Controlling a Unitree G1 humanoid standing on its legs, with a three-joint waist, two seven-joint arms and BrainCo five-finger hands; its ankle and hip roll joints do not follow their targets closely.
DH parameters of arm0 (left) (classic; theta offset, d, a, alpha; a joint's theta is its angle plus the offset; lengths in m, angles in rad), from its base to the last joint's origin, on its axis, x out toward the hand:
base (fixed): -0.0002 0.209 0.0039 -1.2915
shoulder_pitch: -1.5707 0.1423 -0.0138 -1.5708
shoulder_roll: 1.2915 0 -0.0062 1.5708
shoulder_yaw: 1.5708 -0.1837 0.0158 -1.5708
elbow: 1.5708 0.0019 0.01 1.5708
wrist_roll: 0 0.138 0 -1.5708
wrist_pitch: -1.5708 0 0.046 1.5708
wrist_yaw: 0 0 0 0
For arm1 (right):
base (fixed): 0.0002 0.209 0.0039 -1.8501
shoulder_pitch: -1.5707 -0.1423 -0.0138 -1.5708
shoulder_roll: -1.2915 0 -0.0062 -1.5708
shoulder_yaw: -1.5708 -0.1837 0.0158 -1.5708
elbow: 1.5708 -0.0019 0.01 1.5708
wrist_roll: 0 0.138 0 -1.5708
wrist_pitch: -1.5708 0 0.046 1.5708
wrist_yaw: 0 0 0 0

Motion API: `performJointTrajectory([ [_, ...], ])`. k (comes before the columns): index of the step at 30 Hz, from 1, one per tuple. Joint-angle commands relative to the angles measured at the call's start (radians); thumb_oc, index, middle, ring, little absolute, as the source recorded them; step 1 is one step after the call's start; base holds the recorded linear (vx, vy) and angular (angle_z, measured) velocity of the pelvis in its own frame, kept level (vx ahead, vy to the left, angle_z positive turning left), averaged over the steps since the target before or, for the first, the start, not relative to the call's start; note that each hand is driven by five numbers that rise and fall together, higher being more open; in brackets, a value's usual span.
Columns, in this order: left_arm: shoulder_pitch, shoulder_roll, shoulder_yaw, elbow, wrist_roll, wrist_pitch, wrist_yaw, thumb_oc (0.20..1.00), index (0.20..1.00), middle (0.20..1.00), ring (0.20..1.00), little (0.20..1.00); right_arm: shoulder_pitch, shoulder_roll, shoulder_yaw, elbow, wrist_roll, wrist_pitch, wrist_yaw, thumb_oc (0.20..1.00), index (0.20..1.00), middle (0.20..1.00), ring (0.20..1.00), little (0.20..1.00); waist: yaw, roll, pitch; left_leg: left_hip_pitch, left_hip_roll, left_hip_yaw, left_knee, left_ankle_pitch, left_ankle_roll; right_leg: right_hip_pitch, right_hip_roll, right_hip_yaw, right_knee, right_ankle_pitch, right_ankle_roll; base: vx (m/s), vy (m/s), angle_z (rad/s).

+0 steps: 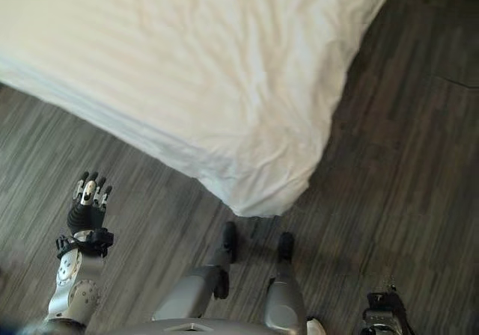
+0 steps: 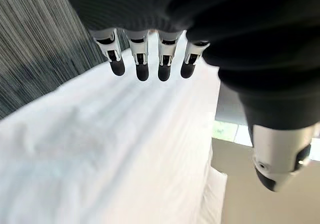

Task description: Making the bed.

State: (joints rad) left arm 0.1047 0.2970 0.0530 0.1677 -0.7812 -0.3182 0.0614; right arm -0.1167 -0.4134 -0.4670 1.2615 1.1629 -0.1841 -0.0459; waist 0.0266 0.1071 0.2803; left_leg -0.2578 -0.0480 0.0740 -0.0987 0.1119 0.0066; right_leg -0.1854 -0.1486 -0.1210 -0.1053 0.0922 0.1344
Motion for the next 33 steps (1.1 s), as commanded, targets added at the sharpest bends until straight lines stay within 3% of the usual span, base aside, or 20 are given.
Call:
performJointTrajectory([
  [1, -0.02, -0.014, 0.055, -0.019, -0.004, -0.055, 0.013, 1.0, 1.0, 1.0, 1.0, 1.0, -0.118, -0.06, -0.014, -0.087, 0.074, -0.089, 0.008, 0.2, 0.2, 0.2, 0.2, 0.2, 0.014, 0.022, 0.029, 0.01, 0.044, -0.059, 0.011, -0.033, -0.059, 0.029, -0.061, -0.038, 0.023, -0.035, 0.021, 0.0, -0.005, -0.07],
  [4, -0.021, -0.014, 0.074, -0.011, 0.001, -0.067, 0.027, 1.0, 1.0, 1.0, 1.0, 1.0, -0.103, -0.049, 0.045, -0.243, -0.001, -0.122, -0.01, 0.2, 0.2, 0.2, 0.2, 0.2, 0.004, 0.008, 0.03, 0.013, 0.046, -0.054, 0.011, -0.032, -0.061, 0.027, -0.058, -0.032, 0.025, -0.032, 0.019, -0.01, -0.01, -0.01],
  [5, -0.016, -0.02, 0.112, -0.013, -0.002, -0.075, 0.04, 1.0, 1.0, 1.0, 1.0, 1.0, -0.036, -0.014, 0.127, -0.543, -0.127, -0.139, -0.017, 0.2, 0.2, 0.2, 0.2, 0.2, -0.01, -0.009, 0.033, 0.013, 0.05, -0.048, 0.011, -0.03, -0.062, 0.022, -0.056, -0.022, 0.026, -0.027, 0.017, -0.04, -0.025, -0.06],
  [7, -0.01, -0.03, 0.149, -0.011, -0.008, -0.081, 0.045, 1.0, 1.0, 1.0, 1.0, 1.0, 0.048, 0.029, 0.194, -0.827, -0.165, -0.152, 0.047, 0.2, 0.2, 0.2, 0.2, 0.2, -0.019, -0.024, 0.035, 0.016, 0.055, -0.042, 0.011, -0.033, -0.064, 0.02, -0.052, -0.015, 0.029, -0.029, 0.015, -0.03, -0.032, -0.09],
  [10, 0.002, -0.045, 0.166, -0.013, -0.018, -0.074, 0.025, 1.0, 1.0, 1.0, 1.0, 1.0, 0.158, 0.041, 0.31, -1.096, -0.198, -0.119, 0.173, 0.2, 0.2, 0.2, 0.2, 0.2, -0.027, -0.044, 0.036, 0.01, 0.06, -0.036, 0.011, -0.024, -0.065, 0.01, -0.048, -0.007, 0.031, -0.021, 0.012, -0.03, -0.022, -0.08],
  [13, 0.014, -0.049, 0.168, -0.017, -0.008, -0.068, -0.001, 1.0, 1.0, 1.0, 1.0, 1.0, 0.217, -0.013, 0.393, -1.178, -0.307, -0.067, 0.228, 0.2, 0.2, 0.2, 0.2, 0.2, -0.03, -0.054, 0.036, 0.009, 0.06, -0.032, 0.011, -0.022, -0.066, 0.006, -0.046, -0.003, 0.033, -0.019, 0.011, -0.02, -0.014, -0.04],
  [15, 0.027, -0.057, 0.162, -0.016, 0.002, -0.061, -0.028, 1.0, 1.0, 1.0, 1.0, 1.0, 0.256, -0.094, 0.519, -1.298, -0.386, 0.003, 0.327, 0.2, 0.2, 0.2, 0.2, 0.2, -0.027, -0.06, 0.043, 0.006, 0.063, -0.028, 0.011, -0.02, -0.067, -0.002, -0.044, 0.003, 0.036, -0.015, 0.01, -0.04, -0.013, -0.06],
  [18, 0.025, -0.061, 0.142, -0.006, 0.011, -0.063, -0.042, 1.0, 1.0, 1.0, 1.0, 1.0, 0.222, -0.161, 0.653, -1.312, -0.449, 0.046, 0.386, 0.2, 0.2, 0.2, 0.2, 0.2, -0.021, -0.058, 0.05, 0.009, 0.065, -0.023, 0.011, -0.019, -0.068, -0.003, -0.044, 0.007, 0.036, -0.013, 0.012, -0.02, -0.002, -0.05],
  [27, -0.013, -0.071, 0.071, 0.029, -0.015, -0.074, -0.045, 1.0, 1.0, 1.0, 1.0, 1.0, -0.121, -0.076, 1.058, -1.102, -0.432, 0.134, 0.459, 0.2, 0.2, 0.2, 0.2, 0.2, 0.038, -0.048, 0.064, 0.008, 0.07, 0.019, 0.011, -0.02, -0.066, -0.023, -0.045, 0.026, 0.023, 0.018, 0.022, -0.02, 0.016, -0.1],
  [33, -0.028, -0.068, 0.037, 0.036, -0.011, -0.08, -0.048, 1.0, 1.0, 1.0, 1.0, 1.0, -0.24, -0.005, 1.12, -1.054, -0.462, 0.116, 0.428, 0.2, 0.2, 0.2, 0.2, 0.2, 0.059, -0.047, 0.071, 0.004, 0.076, 0.034, 0.011, -0.018, -0.068, -0.032, -0.045, 0.018, 0.018, 0.023, 0.026, 0.0, 0.005, -0.12],
])
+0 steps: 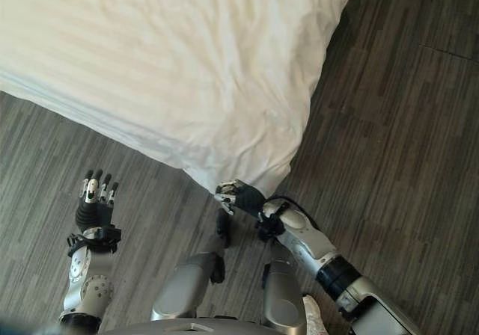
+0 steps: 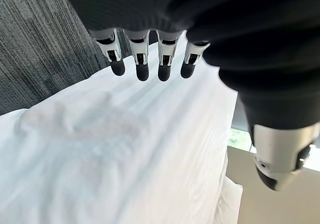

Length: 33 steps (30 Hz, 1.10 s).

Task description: Making the bed.

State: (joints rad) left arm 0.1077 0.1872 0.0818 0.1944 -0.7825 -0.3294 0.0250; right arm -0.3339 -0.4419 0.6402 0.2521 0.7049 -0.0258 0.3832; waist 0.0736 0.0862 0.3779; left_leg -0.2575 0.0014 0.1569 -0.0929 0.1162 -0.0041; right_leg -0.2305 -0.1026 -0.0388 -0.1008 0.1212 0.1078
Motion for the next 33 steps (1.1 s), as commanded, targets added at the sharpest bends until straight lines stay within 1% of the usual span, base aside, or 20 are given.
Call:
performJointTrajectory([
  [1, -0.033, 0.043, 0.003, 0.007, -0.008, -0.071, -0.01, 1.0, 1.0, 1.0, 1.0, 1.0, -0.039, 0.031, 0.017, -0.049, -0.006, -0.049, -0.006, 0.2, 0.2, 0.2, 0.2, 0.2, 0.014, -0.024, -0.026, 0.001, 0.026, -0.05, 0.006, -0.022, -0.057, 0.012, -0.093, -0.066, 0.014, -0.005, 0.053, 0.0, 0.0, 0.0],
  [7, -0.034, 0.047, -0.021, 0.022, -0.008, -0.073, -0.008, 1.0, 1.0, 1.0, 1.0, 1.0, -0.114, 0.065, 0.022, -0.072, 0.018, -0.064, -0.031, 0.2, 0.2, 0.2, 0.2, 0.2, 0.026, -0.015, -0.029, -0.008, 0.025, -0.047, 0.006, -0.021, -0.057, 0.004, -0.097, -0.073, 0.014, -0.001, 0.058, 0.01, 0.003, 0.0],
  [12, -0.036, 0.058, -0.033, 0.021, -0.008, -0.075, -0.01, 1.0, 1.0, 1.0, 1.0, 1.0, -0.085, 0.052, -0.036, -0.027, 0.013, -0.084, -0.072, 0.2, 0.2, 0.2, 0.2, 0.2, 0.028, -0.001, -0.029, -0.022, 0.019, -0.062, 0.006, -0.02, -0.06, 0.003, -0.101, -0.087, 0.014, -0.008, 0.055, 0.01, -0.004, 0.02],
  [13, -0.038, 0.061, -0.037, 0.024, -0.007, -0.076, -0.011, 1.0, 1.0, 1.0, 1.0, 1.0, -0.07, 0.054, -0.066, 0.023, 0.021, -0.089, -0.087, 0.2, 0.2, 0.2, 0.2, 0.2, 0.029, 0.005, -0.029, -0.027, 0.018, -0.065, 0.006, -0.019, -0.06, 0.002, -0.102, -0.091, 0.014, -0.009, 0.056, 0.02, 0.001, 0.06],
  [15, -0.036, 0.062, -0.044, 0.026, -0.024, -0.075, -0.019, 1.0, 1.0, 1.0, 1.0, 1.0, -0.046, 0.051, -0.165, 0.189, 0.019, -0.098, -0.139, 0.2, 0.2, 0.2, 0.2, 0.2, 0.033, 0.029, -0.023, -0.036, 0.011, -0.073, 0.006, -0.018, -0.061, -0.001, -0.109, -0.097, 0.014, -0.011, 0.058, 0.02, 0.003, 0.02],
  [16, -0.033, 0.06, -0.042, 0.025, -0.031, -0.074, -0.023, 1.0, 1.0, 1.0, 1.0, 1.0, -0.045, 0.049, -0.197, 0.228, 0.017, -0.099, -0.149, 0.2, 0.2, 0.2, 0.2, 0.2, 0.036, 0.037, -0.022, -0.044, 0.01, -0.073, 0.006, -0.015, -0.061, -0.009, -0.11, -0.098, 0.014, -0.008, 0.058, 0.0, 0.0, 0.0],
  [18, -0.031, 0.061, -0.043, 0.03, -0.041, -0.073, -0.024, 1.0, 1.0, 1.0, 1.0, 1.0, -0.039, 0.058, -0.275, 0.321, 0.067, -0.097, -0.174, 0.2, 0.2, 0.2, 0.2, 0.2, 0.04, 0.052, -0.016, -0.052, 0.008, -0.072, 0.006, -0.017, -0.061, -0.018, -0.113, -0.095, 0.014, -0.009, 0.06, 0.0, 0.0, 0.0],
  [19, -0.031, 0.061, -0.043, 0.03, -0.041, -0.073, -0.024, 1.0, 1.0, 1.0, 1.0, 1.0, -0.039, 0.058, -0.275, 0.321, 0.067, -0.097, -0.174, 0.2, 0.2, 0.2, 0.2, 0.2, 0.04, 0.052, -0.016, -0.052, 0.008, -0.072, 0.006, -0.017, -0.061, -0.018, -0.113, -0.095, 0.014, -0.009, 0.06, 0.0, 0.0, 0.0],
  [22, -0.032, 0.059, -0.041, 0.034, -0.053, -0.071, -0.02, 1.0, 1.0, 1.0, 1.0, 1.0, -0.037, 0.068, -0.365, 0.428, 0.111, -0.097, -0.197, 0.2, 0.2, 0.2, 0.2, 0.2, 0.043, 0.065, -0.011, -0.067, 0.01, -0.067, 0.006, -0.012, -0.063, -0.037, -0.113, -0.089, 0.014, -0.003, 0.062, 0.0, 0.0, 0.0],
  [27, -0.027, 0.052, -0.039, 0.03, -0.061, -0.06, -0.018, 1.0, 1.0, 1.0, 1.0, 1.0, -0.016, 0.073, -0.48, 0.587, 0.145, -0.092, -0.219, 0.2, 0.2, 0.2, 0.2, 0.2, 0.03, 0.071, 0.002, -0.07, 0.011, -0.059, 0.006, -0.018, -0.062, -0.049, -0.111, -0.081, 0.014, -0.007, 0.063, 0.01, 0.001, -0.01],
  [30, -0.019, 0.053, -0.04, 0.03, -0.059, -0.052, -0.02, 1.0, 1.0, 1.0, 1.0, 1.0, -0.023, 0.04, -0.56, 0.725, 0.131, -0.099, -0.254, 0.2, 0.2, 0.2, 0.2, 0.2, 0.025, 0.077, 0.008, -0.072, 0.01, -0.057, 0.006, -0.021, -0.062, -0.052, -0.112, -0.078, 0.014, -0.007, 0.063, 0.0, 0.0, 0.0],
  [31, -0.021, 0.057, -0.038, 0.033, -0.058, -0.051, -0.016, 1.0, 1.0, 1.0, 1.0, 1.0, -0.028, 0.019, -0.615, 0.802, 0.141, -0.095, -0.272, 0.2, 0.2, 0.2, 0.2, 0.2, 0.02, 0.082, 0.011, -0.072, 0.01, -0.058, 0.006, -0.023, -0.063, -0.053, -0.112, -0.077, 0.014, -0.008, 0.064, 0.0, 0.0, 0.0],
  [32, -0.021, 0.058, -0.032, 0.032, -0.06, -0.049, -0.014, 1.0, 1.0, 1.0, 1.0, 1.0, -0.02, 0.003, -0.654, 0.833, 0.146, -0.101, -0.287, 0.2, 0.2, 0.2, 0.2, 0.2, 0.016, 0.083, 0.011, -0.071, 0.01, -0.06, 0.006, -0.024, -0.063, -0.052, -0.111, -0.075, 0.014, -0.01, 0.064, 0.0, 0.0, 0.0],
  [33, -0.022, 0.058, -0.033, 0.032, -0.06, -0.049, -0.014, 1.0, 1.0, 1.0, 1.0, 1.0, -0.021, 0.002, -0.654, 0.833, 0.146, -0.102, -0.286, 0.2, 0.2, 0.2, 0.2, 0.2, 0.016, 0.083, 0.011, -0.074, 0.01, -0.06, 0.006, -0.02, -0.063, -0.056, -0.111, -0.075, 0.014, -0.006, 0.063, 0.0, 0.0, 0.0],
])
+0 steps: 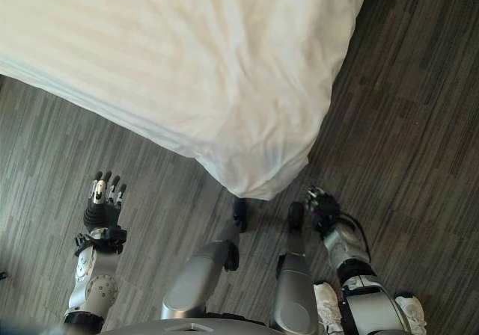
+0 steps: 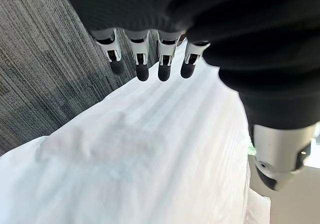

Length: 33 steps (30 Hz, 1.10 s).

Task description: Making the bed.

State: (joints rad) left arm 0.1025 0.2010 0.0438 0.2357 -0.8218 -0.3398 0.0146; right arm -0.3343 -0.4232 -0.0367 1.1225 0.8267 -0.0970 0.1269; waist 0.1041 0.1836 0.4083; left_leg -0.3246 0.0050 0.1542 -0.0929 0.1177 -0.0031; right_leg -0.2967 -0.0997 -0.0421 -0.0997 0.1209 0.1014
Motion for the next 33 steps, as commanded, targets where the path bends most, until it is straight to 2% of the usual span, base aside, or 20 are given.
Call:
performJointTrajectory([
  [1, -0.02, 0.046, 0.013, 0.0, -0.02, -0.038, 0.0, 1.0, 1.0, 1.0, 1.0, 1.0, -0.014, -0.036, -0.02, -0.005, 0.029, -0.037, -0.047, 0.2, 0.2, 0.2, 0.2, 0.2, -0.02, -0.014, -0.019, -0.005, 0.007, -0.058, 0.006, -0.022, -0.064, 0.012, -0.113, -0.07, 0.012, -0.008, 0.07, 0.0, 0.0, 0.0],
  [3, -0.022, 0.047, 0.059, 0.015, -0.013, -0.05, 0.022, 1.0, 1.0, 1.0, 1.0, 1.0, 0.062, -0.075, -0.176, 0.033, 0.075, -0.079, -0.103, 0.2, 0.2, 0.2, 0.2, 0.2, -0.05, -0.025, -0.03, 0.008, 0.009, -0.065, 0.006, -0.029, -0.064, 0.023, -0.107, -0.065, 0.013, -0.02, 0.068, 0.05, -0.006, 0.0],
  [6, -0.02, 0.05, 0.084, 0.029, -0.002, -0.058, 0.033, 1.0, 1.0, 1.0, 1.0, 1.0, 0.124, -0.087, -0.25, 0.0, 0.073, -0.116, -0.146, 0.2, 0.2, 0.2, 0.2, 0.2, -0.072, -0.039, -0.043, 0.023, 0.009, -0.072, 0.006, -0.036, -0.063, 0.039, -0.105, -0.066, 0.014, -0.028, 0.067, 0.05, -0.018, 0.05],
  [7, -0.024, 0.05, 0.107, 0.036, 0.002, -0.066, 0.042, 1.0, 1.0, 1.0, 1.0, 1.0, 0.18, -0.084, -0.284, -0.065, 0.046, -0.15, -0.176, 0.2, 0.2, 0.2, 0.2, 0.2, -0.088, -0.053, -0.059, 0.037, 0.011, -0.075, 0.006, -0.039, -0.062, 0.053, -0.103, -0.064, 0.016, -0.031, 0.065, 0.0, 0.0, 0.0],
  [8, -0.023, 0.051, 0.105, 0.036, 0.003, -0.066, 0.043, 1.0, 1.0, 1.0, 1.0, 1.0, 0.186, -0.079, -0.287, -0.075, 0.042, -0.149, -0.182, 0.2, 0.2, 0.2, 0.2, 0.2, -0.088, -0.054, -0.059, 0.039, 0.01, -0.077, 0.006, -0.039, -0.062, 0.057, -0.104, -0.067, 0.016, -0.033, 0.066, 0.07, -0.029, 0.0],
  [10, -0.026, 0.041, 0.134, 0.036, 0.007, -0.079, 0.058, 1.0, 1.0, 1.0, 1.0, 1.0, 0.291, -0.024, -0.313, -0.3, 0.004, -0.198, -0.208, 0.2, 0.2, 0.2, 0.2, 0.2, -0.109, -0.08, -0.094, 0.077, 0.01, -0.087, 0.006, -0.049, -0.057, 0.095, -0.099, -0.063, 0.023, -0.045, 0.062, 0.12, -0.066, 0.02],
  [11, -0.02, 0.042, 0.154, 0.043, 0.021, -0.081, 0.069, 1.0, 1.0, 1.0, 1.0, 1.0, 0.362, 0.013, -0.292, -0.536, -0.109, -0.212, -0.241, 0.363, 0.363, 0.363, 0.363, 0.363, -0.123, -0.102, -0.117, 0.12, 0.012, -0.092, 0.006, -0.059, -0.055, 0.138, -0.096, -0.065, 0.036, -0.064, 0.062, 0.1, -0.069, 0.08],
  [12, -0.02, 0.043, 0.154, 0.043, 0.021, -0.081, 0.069, 1.0, 1.0, 1.0, 1.0, 1.0, 0.364, 0.016, -0.292, -0.542, -0.113, -0.21, -0.245, 0.514, 0.514, 0.514, 0.514, 0.514, -0.123, -0.103, -0.117, 0.118, 0.012, -0.092, 0.006, -0.055, -0.054, 0.136, -0.096, -0.065, 0.035, -0.06, 0.061, 0.08, -0.047, 0.07],
  [13, -0.021, 0.04, 0.159, 0.043, 0.026, -0.083, 0.072, 1.0, 1.0, 1.0, 1.0, 1.0, 0.393, 0.035, -0.286, -0.621, -0.158, -0.221, -0.247, 1.0, 1.0, 1.0, 1.0, 1.0, -0.127, -0.112, -0.133, 0.129, 0.012, -0.096, 0.006, -0.057, -0.052, 0.148, -0.094, -0.062, 0.037, -0.064, 0.06, 0.03, -0.025, 0.07],
  [15, -0.014, 0.043, 0.17, 0.059, 0.055, -0.077, 0.081, 1.0, 1.0, 1.0, 1.0, 1.0, 0.412, 0.051, -0.271, -0.783, -0.263, -0.225, -0.284, 1.0, 1.0, 1.0, 1.0, 1.0, -0.132, -0.131, -0.164, 0.171, 0.015, -0.101, 0.006, -0.067, -0.05, 0.192, -0.091, -0.064, 0.04, -0.08, 0.06, 0.07, -0.039, 0.11],
  [18, 0.002, 0.057, 0.163, 0.055, 0.126, -0.068, 0.096, 1.0, 1.0, 1.0, 1.0, 1.0, 0.404, 0.084, -0.277, -0.912, -0.352, -0.244, -0.329, 1.0, 1.0, 1.0, 1.0, 1.0, -0.128, -0.147, -0.213, 0.206, 0.022, -0.108, 0.006, -0.067, -0.048, 0.231, -0.085, -0.069, 0.035, -0.08, 0.058, 0.04, -0.042, 0.13],
  [25, 0.042, 0.047, 0.183, 0.067, 0.139, -0.054, 0.093, 1.0, 1.0, 1.0, 1.0, 1.0, 0.464, 0.151, -0.206, -1.019, -0.433, -0.223, -0.313, 1.0, 1.0, 1.0, 1.0, 1.0, -0.115, -0.167, -0.289, 0.279, 0.04, -0.113, 0.006, -0.075, -0.051, 0.303, -0.066, -0.074, 0.048, -0.109, 0.048, 0.01, -0.047, 0.08],
  [28, 0.055, 0.047, 0.186, 0.059, 0.154, -0.053, 0.094, 1.0, 1.0, 1.0, 1.0, 1.0, 0.483, 0.151, -0.181, -1.042, -0.46, -0.214, -0.299, 1.0, 1.0, 1.0, 1.0, 1.0, -0.118, -0.169, -0.294, 0.292, 0.052, -0.113, 0.006, -0.069, -0.059, 0.315, -0.054, -0.078, 0.062, -0.123, 0.042, -0.04, -0.088, 0.11],
  [31, 0.055, 0.051, 0.193, 0.072, 0.154, -0.049, 0.09, 1.0, 1.0, 1.0, 1.0, 1.0, 0.482, 0.132, -0.164, -1.062, -0.472, -0.21, -0.284, 1.0, 1.0, 1.0, 1.0, 1.0, -0.119, -0.167, -0.286, 0.295, 0.08, -0.119, 0.006, -0.041, -0.081, 0.331, -0.026, -0.078, 0.071, -0.141, 0.024, -0.18, -0.225, 0.01],
  [32, 0.058, 0.039, 0.193, 0.071, 0.14, -0.049, 0.081, 1.0, 1.0, 1.0, 1.0, 1.0, 0.467, 0.119, -0.18, -1.078, -0.451, -0.219, -0.289, 1.0, 1.0, 1.0, 1.0, 1.0, -0.114, -0.163, -0.274, 0.281, 0.113, -0.125, 0.006, 0.007, -0.113, 0.344, 0.008, -0.083, 0.063, -0.153, 0.006, -0.2, -0.21, 0.04],
  [33, 0.058, 0.039, 0.193, 0.071, 0.14, -0.049, 0.08, 1.0, 1.0, 1.0, 1.0, 1.0, 0.466, 0.118, -0.18, -1.077, -0.451, -0.219, -0.289, 1.0, 1.0, 1.0, 1.0, 1.0, -0.115, -0.162, -0.273, 0.282, 0.113, -0.126, 0.006, 0.007, -0.114, 0.345, 0.009, -0.084, 0.062, -0.153, 0.005, -0.26, -0.274, 0.1],
])
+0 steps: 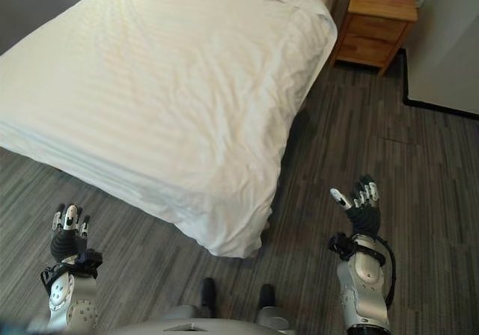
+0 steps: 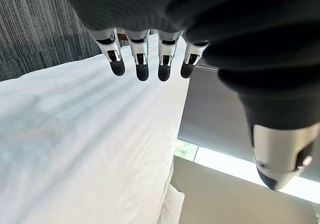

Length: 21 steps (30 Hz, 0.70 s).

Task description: Making the bed.

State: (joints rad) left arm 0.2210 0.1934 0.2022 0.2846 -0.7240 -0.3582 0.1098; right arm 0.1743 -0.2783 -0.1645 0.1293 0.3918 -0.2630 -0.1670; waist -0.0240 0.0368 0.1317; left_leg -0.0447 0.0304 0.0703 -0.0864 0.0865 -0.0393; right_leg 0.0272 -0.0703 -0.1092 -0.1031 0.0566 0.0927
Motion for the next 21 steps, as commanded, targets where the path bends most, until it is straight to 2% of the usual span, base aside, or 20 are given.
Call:
performJointTrajectory([
  [1, -0.061, 0.045, 0.033, 0.023, 0.041, -0.03, -0.017, 1.0, 1.0, 1.0, 1.0, 1.0, -0.052, -0.039, -0.062, -0.076, -0.01, -0.057, -0.002, 1.0, 1.0, 1.0, 1.0, 1.0, 0.015, -0.018, 0.009, -0.003, 0.097, -0.042, 0.014, 0.046, -0.082, 0.026, -0.013, -0.015, 0.063, -0.09, 0.01, -0.15, -0.113, 0.1],
  [2, -0.064, 0.041, 0.027, 0.02, 0.038, -0.032, -0.018, 1.0, 1.0, 1.0, 1.0, 1.0, -0.062, -0.051, -0.064, -0.068, -0.009, -0.062, -0.015, 1.0, 1.0, 1.0, 1.0, 1.0, 0.017, -0.022, 0.019, -0.015, 0.101, -0.045, 0.051, 0.046, -0.083, 0.026, -0.012, -0.016, 0.064, -0.087, 0.006, -0.25, -0.165, 0.07],
  [3, -0.065, 0.039, 0.018, 0.018, 0.04, -0.033, -0.022, 1.0, 1.0, 1.0, 1.0, 1.0, -0.072, -0.064, -0.065, -0.061, -0.006, -0.068, -0.029, 1.0, 1.0, 1.0, 1.0, 1.0, 0.016, -0.031, 0.03, -0.024, 0.099, -0.054, 0.118, 0.02, -0.076, 0.017, -0.016, -0.013, 0.073, -0.081, 0.001, -0.18, -0.097, -0.01],
  [4, -0.066, 0.039, 0.018, 0.018, 0.04, -0.033, -0.022, 1.0, 1.0, 1.0, 1.0, 1.0, -0.073, -0.064, -0.065, -0.059, -0.005, -0.069, -0.029, 1.0, 1.0, 1.0, 1.0, 1.0, 0.015, -0.03, 0.032, -0.029, 0.1, -0.055, 0.131, 0.012, -0.076, 0.016, -0.016, -0.013, 0.075, -0.083, 0.001, -0.22, -0.089, -0.02],
  [7, -0.051, 0.026, 0.016, 0.011, 0.051, -0.023, -0.053, 1.0, 1.0, 1.0, 1.0, 1.0, -0.057, -0.081, -0.082, -0.052, 0.006, -0.06, -0.021, 1.0, 1.0, 1.0, 1.0, 1.0, -0.002, -0.063, 0.047, -0.019, 0.068, -0.083, 0.369, -0.071, -0.057, -0.025, -0.035, 0.003, 0.095, -0.052, -0.011, -0.3, -0.093, -0.06],
  [9, -0.045, 0.017, 0.042, 0.015, 0.049, -0.032, -0.056, 1.0, 1.0, 1.0, 1.0, 1.0, -0.027, -0.087, -0.087, -0.043, -0.026, -0.049, -0.005, 1.0, 1.0, 1.0, 1.0, 1.0, -0.008, -0.077, 0.036, -0.002, -0.001, -0.149, 0.502, -0.11, -0.048, -0.047, -0.028, 0.044, 0.091, -0.022, -0.011, -0.25, -0.045, -0.33],
  [10, -0.039, 0.011, 0.069, 0.009, 0.048, -0.038, -0.054, 1.0, 1.0, 1.0, 1.0, 1.0, -0.007, -0.093, -0.095, -0.025, -0.05, -0.039, 0.001, 1.0, 1.0, 1.0, 1.0, 1.0, -0.022, -0.073, 0.022, 0.034, -0.065, -0.193, 0.551, -0.154, -0.031, -0.078, -0.008, 0.099, 0.088, 0.007, -0.007, -0.3, 0.03, -1.31],
  [11, -0.037, 0.009, 0.083, 0.009, 0.048, -0.046, -0.048, 1.0, 1.0, 1.0, 1.0, 1.0, 0.008, -0.087, -0.102, -0.011, -0.056, -0.039, -0.005, 1.0, 1.0, 1.0, 1.0, 1.0, -0.031, -0.068, 0.013, 0.065, -0.093, -0.211, 0.539, -0.165, -0.018, -0.105, -0.001, 0.133, 0.091, 0.033, -0.002, -0.56, 0.126, -1.31],
  [12, -0.042, 0.015, 0.11, 0.01, 0.039, -0.064, -0.035, 1.0, 1.0, 1.0, 1.0, 1.0, 0.035, -0.073, -0.117, -0.003, -0.038, -0.046, 0.001, 1.0, 1.0, 1.0, 1.0, 1.0, -0.061, -0.047, -0.007, 0.147, -0.123, -0.263, 0.349, -0.246, 0.03, -0.212, 0.028, 0.194, 0.104, 0.099, 0.028, -0.55, 0.151, -1.51],
  [13, -0.046, 0.025, 0.119, 0.002, 0.045, -0.061, -0.035, 1.0, 1.0, 1.0, 1.0, 1.0, 0.051, -0.063, -0.133, -0.004, -0.04, -0.045, 0.0, 1.0, 1.0, 1.0, 1.0, 1.0, -0.071, -0.05, -0.015, 0.167, -0.139, -0.267, 0.253, -0.302, 0.055, -0.248, 0.03, 0.209, 0.087, 0.14, 0.043, -0.58, 0.161, -1.24],
  [14, -0.048, 0.034, 0.122, 0.005, 0.056, -0.061, -0.03, 1.0, 1.0, 1.0, 1.0, 1.0, 0.06, -0.055, -0.143, 0.001, -0.047, -0.039, 0.002, 1.0, 1.0, 1.0, 1.0, 1.0, -0.08, -0.056, -0.019, 0.17, -0.153, -0.277, 0.195, -0.298, 0.072, -0.289, 0.027, 0.214, 0.075, 0.176, 0.063, -0.52, 0.129, -1.39],
  [15, -0.054, 0.058, 0.135, -0.004, 0.082, -0.061, -0.008, 1.0, 1.0, 1.0, 1.0, 1.0, 0.058, -0.035, -0.14, 0.008, -0.049, -0.037, -0.006, 1.0, 1.0, 1.0, 1.0, 1.0, -0.092, -0.072, -0.001, 0.163, -0.181, -0.265, 0.143, -0.27, 0.087, -0.338, 0.031, 0.218, 0.051, 0.247, 0.104, -0.52, 0.107, -0.93],
  [16, -0.059, 0.072, 0.141, -0.007, 0.081, -0.062, -0.007, 1.0, 1.0, 1.0, 1.0, 1.0, 0.063, -0.021, -0.132, 0.004, -0.039, -0.035, 0.003, 1.0, 1.0, 1.0, 1.0, 1.0, -0.097, -0.066, 0.015, 0.147, -0.166, -0.247, 0.152, -0.261, 0.085, -0.337, 0.036, 0.246, 0.065, 0.214, 0.117, -0.75, 0.006, -0.61],
  [17, -0.067, 0.087, 0.159, -0.008, 0.078, -0.071, -0.008, 1.0, 1.0, 1.0, 1.0, 1.0, 0.076, -0.01, -0.123, -0.006, -0.038, -0.028, 0.025, 1.0, 1.0, 1.0, 1.0, 1.0, -0.079, -0.065, 0.046, 0.105, -0.141, -0.212, 0.177, -0.236, 0.079, -0.324, 0.031, 0.252, 0.179, 0.121, 0.088, -0.46, -0.045, -0.57],
  [18, -0.067, 0.088, 0.159, -0.008, 0.078, -0.071, -0.008, 1.0, 1.0, 1.0, 1.0, 1.0, 0.076, -0.009, -0.123, -0.006, -0.039, -0.027, 0.025, 1.0, 1.0, 1.0, 1.0, 1.0, -0.077, -0.061, 0.044, 0.108, -0.138, -0.212, 0.176, -0.242, 0.08, -0.323, 0.034, 0.251, 0.183, 0.112, 0.089, -0.54, -0.063, -0.84],
  [20, -0.047, 0.076, 0.177, -0.027, 0.068, -0.066, 0.006, 1.0, 1.0, 1.0, 1.0, 1.0, 0.062, -0.007, -0.12, -0.02, -0.032, -0.022, 0.026, 1.0, 1.0, 1.0, 1.0, 1.0, -0.033, -0.025, 0.048, 0.072, -0.096, -0.17, 0.158, -0.195, 0.087, -0.267, -0.019, 0.126, 0.307, 0.008, 0.038, -0.44, -0.01, -0.66],
  [21, -0.022, 0.068, 0.195, -0.043, 0.076, -0.065, 0.014, 1.0, 1.0, 1.0, 1.0, 1.0, 0.053, -0.001, -0.116, -0.018, -0.033, -0.024, 0.022, 1.0, 1.0, 1.0, 1.0, 1.0, -0.009, -0.012, 0.033, 0.059, -0.082, -0.145, 0.135, -0.166, 0.085, -0.216, -0.075, 0.061, 0.338, -0.024, 0.031, -0.41, -0.031, -0.68],
])
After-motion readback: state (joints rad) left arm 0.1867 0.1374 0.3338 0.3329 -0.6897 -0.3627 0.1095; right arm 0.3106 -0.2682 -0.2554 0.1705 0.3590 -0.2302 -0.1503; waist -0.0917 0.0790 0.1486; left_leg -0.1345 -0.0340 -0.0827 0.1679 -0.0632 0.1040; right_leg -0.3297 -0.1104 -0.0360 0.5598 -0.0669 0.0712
